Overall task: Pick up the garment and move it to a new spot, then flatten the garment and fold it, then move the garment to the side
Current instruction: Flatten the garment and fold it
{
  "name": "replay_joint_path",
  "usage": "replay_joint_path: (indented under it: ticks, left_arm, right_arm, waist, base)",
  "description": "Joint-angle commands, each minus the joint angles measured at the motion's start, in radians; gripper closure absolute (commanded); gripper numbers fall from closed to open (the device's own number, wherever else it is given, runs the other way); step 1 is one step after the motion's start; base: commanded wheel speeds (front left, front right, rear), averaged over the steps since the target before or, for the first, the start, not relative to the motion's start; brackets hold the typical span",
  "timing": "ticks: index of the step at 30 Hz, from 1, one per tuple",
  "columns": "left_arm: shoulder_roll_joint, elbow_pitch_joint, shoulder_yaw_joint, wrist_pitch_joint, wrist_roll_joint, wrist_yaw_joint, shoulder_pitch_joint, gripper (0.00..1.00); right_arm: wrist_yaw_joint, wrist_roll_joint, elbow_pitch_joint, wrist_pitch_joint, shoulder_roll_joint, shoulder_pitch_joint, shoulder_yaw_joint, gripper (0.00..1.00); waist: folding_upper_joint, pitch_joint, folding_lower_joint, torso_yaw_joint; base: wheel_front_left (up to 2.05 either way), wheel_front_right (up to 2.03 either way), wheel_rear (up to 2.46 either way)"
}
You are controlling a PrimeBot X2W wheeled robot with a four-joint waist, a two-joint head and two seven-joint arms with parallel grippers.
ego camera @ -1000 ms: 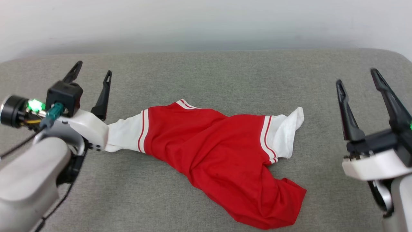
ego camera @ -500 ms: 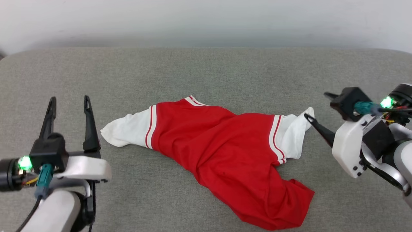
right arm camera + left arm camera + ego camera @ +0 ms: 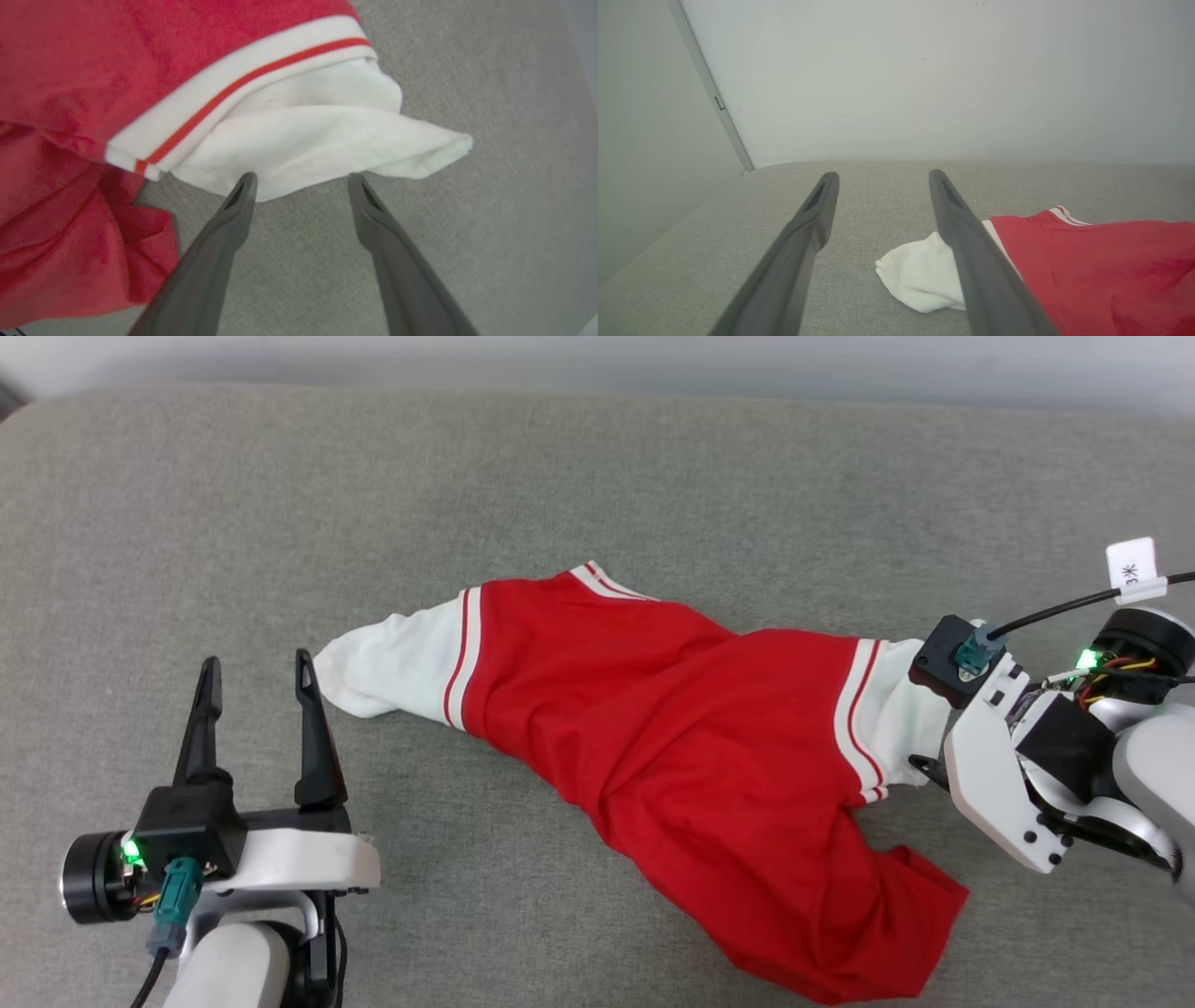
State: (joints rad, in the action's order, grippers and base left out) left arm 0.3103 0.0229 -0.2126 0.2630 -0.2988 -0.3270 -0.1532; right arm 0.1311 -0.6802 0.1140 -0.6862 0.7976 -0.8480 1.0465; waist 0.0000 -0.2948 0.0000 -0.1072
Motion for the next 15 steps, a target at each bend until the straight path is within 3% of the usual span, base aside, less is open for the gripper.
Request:
replay_joint_path:
  ticks: [1, 11, 12, 13, 14, 15]
  left_arm:
    - [-0.008, -0.004, 0.010, 0.002, 0.010, 0.010, -0.018, 0.00]
    - [-0.124, -0.036, 0.107, 0.002, 0.108, 0.130, -0.053, 0.00]
    - [-0.131, -0.038, 0.118, 0.002, 0.116, 0.137, -0.050, 0.00]
    - [-0.137, -0.041, 0.127, 0.002, 0.123, 0.144, -0.045, 0.00]
    - [-0.142, -0.045, 0.139, 0.002, 0.130, 0.150, -0.036, 0.00]
    - [-0.149, -0.049, 0.150, 0.002, 0.134, 0.157, -0.029, 0.00]
  right_arm:
    - [-0.001, -0.007, 0.011, 0.006, -0.010, -0.016, 0.011, 0.00]
    - [-0.001, -0.070, 0.160, 0.070, -0.050, -0.041, 0.189, 0.00]
    - [-0.001, -0.074, 0.162, 0.087, -0.051, -0.046, 0.197, 0.14]
    - [-0.001, -0.077, 0.166, 0.107, -0.051, -0.055, 0.200, 0.78]
    - [-0.001, -0.087, 0.168, 0.122, -0.051, -0.062, 0.202, 0.99]
    - [-0.001, -0.096, 0.167, 0.136, -0.050, -0.069, 0.203, 1.00]
  waist:
    - [0.0000, -0.028, 0.0000, -0.020]
    - [0.0000, -0.084, 0.0000, -0.051]
    - [0.0000, -0.081, 0.0000, -0.049]
    - [0.0000, -0.075, 0.0000, -0.045]
    - [0.0000, -0.067, 0.0000, -0.040]
    - [0.0000, -0.058, 0.0000, -0.034]
  base:
    - [0.00, 0.00, 0.00]
    - [0.00, 0.00, 0.00]
    - [0.00, 0.00, 0.00]
    - [0.00, 0.00, 0.00]
    - [0.00, 0.00, 0.00]
    - [0.00, 0.00, 0.00]
